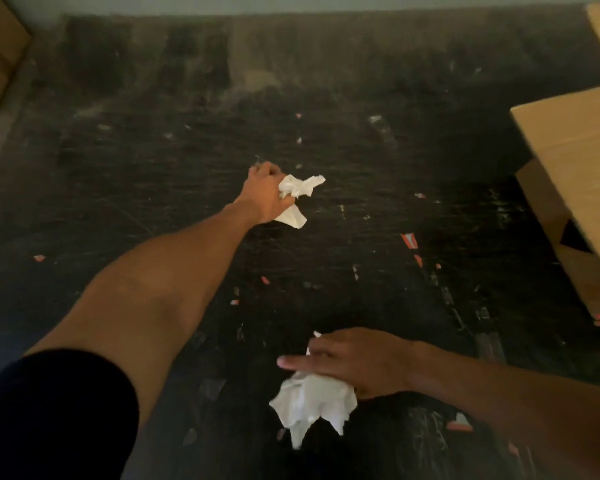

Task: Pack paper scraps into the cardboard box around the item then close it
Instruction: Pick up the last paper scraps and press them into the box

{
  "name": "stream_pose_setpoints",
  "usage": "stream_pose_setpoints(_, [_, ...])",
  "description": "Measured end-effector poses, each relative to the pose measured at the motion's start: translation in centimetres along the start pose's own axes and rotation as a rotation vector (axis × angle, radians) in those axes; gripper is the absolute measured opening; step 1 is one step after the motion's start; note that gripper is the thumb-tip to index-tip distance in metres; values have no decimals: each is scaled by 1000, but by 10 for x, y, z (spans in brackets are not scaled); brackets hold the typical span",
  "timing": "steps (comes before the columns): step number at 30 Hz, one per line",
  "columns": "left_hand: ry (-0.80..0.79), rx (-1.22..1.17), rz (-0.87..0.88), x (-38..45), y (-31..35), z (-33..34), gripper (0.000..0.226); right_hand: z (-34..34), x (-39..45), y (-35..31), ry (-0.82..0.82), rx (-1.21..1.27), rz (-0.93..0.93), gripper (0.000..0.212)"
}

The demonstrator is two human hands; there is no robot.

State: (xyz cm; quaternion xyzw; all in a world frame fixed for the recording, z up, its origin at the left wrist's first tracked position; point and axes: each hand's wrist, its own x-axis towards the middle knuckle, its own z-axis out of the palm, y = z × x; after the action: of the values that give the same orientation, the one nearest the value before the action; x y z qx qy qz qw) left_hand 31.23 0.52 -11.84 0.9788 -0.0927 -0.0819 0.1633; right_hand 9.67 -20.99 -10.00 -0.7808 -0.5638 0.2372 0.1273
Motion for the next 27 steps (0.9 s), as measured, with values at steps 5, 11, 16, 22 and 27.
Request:
stream_pose_setpoints(5, [-33, 4, 27, -1, -1, 8, 60, 3, 14, 5, -226, -111, -91, 86])
stream_pose_setpoints(11, [80, 103, 123, -17, -5, 20, 54, -2, 23, 3, -241, -103, -138, 58])
stream_pose_setpoints(16, [99, 182, 98, -24, 0, 25, 58, 12, 21, -10, -106, -151, -93, 41])
stream_pose_setpoints(22, [71, 117, 101, -40, 2, 21, 56, 18, 19, -12, -33, -56, 52, 39])
stream_pose_setpoints(27, [31, -12, 44, -66, -4, 7, 55, 1, 14, -2, 188, 442, 416, 29])
